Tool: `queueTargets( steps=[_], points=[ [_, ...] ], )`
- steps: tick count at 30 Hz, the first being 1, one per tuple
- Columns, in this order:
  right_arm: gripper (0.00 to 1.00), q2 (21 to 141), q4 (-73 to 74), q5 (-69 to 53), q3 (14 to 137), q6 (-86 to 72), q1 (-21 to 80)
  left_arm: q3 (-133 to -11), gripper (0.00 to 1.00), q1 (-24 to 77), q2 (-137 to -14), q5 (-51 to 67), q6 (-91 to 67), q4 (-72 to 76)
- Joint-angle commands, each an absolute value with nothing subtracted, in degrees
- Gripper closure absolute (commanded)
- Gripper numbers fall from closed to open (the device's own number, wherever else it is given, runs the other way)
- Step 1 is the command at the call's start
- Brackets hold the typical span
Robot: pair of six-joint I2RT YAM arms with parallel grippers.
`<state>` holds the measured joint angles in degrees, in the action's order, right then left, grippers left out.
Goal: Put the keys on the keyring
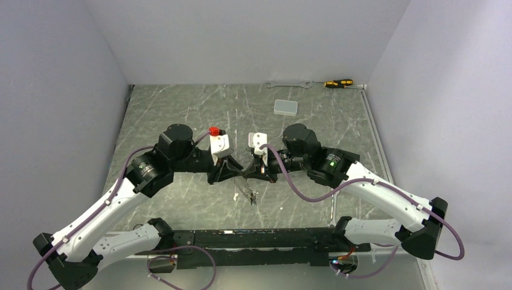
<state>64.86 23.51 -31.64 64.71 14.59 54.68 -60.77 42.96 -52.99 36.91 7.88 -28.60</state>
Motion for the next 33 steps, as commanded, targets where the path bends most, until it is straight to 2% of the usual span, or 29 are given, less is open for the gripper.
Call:
queueTargets(
  steps=[1,3,6,12,13,15,17,20,25,33],
  points=[
    [1.0,63.9,19.4,-31.9,66.0,15.2,54.9,-62.7,0.77,43.1,-53.3,39.1,8.5,-25.8],
    [1.0,63.8,19.2,-31.9,65.9,15.1,55.0,-62.6,0.83,43.0,-53.7,39.4,8.5,-25.7],
    [1.0,63.2,18.5,-32.2,65.5,15.0,54.9,-62.0,0.99,43.0,-53.9,39.9,8.8,-25.3],
    [1.0,61.8,14.8,-33.6,63.8,12.8,54.9,-57.1,1.0,43.0,-50.0,40.7,6.9,-17.5],
    [0.96,61.6,14.4,-33.6,63.8,12.3,54.9,-55.8,1.0,43.0,-49.1,40.6,6.5,-15.4],
    [0.74,61.2,13.0,-33.0,63.2,11.1,54.9,-53.1,1.0,43.0,-46.9,40.2,5.5,-11.4],
    [0.58,60.3,11.2,-33.1,62.5,10.1,54.8,-51.1,1.0,43.0,-45.0,39.5,4.5,-8.1],
    [0.49,58.0,8.7,-32.6,61.0,8.8,54.7,-49.5,1.0,43.0,-42.7,38.5,3.4,-5.4],
    [0.47,55.0,5.6,-32.1,59.0,7.0,54.2,-47.4,1.0,43.0,-39.3,38.1,2.2,-3.0],
    [0.55,54.7,4.8,-36.6,58.4,4.4,53.1,-41.8,1.0,43.0,-33.9,36.1,-2.9,5.6]
  ],
)
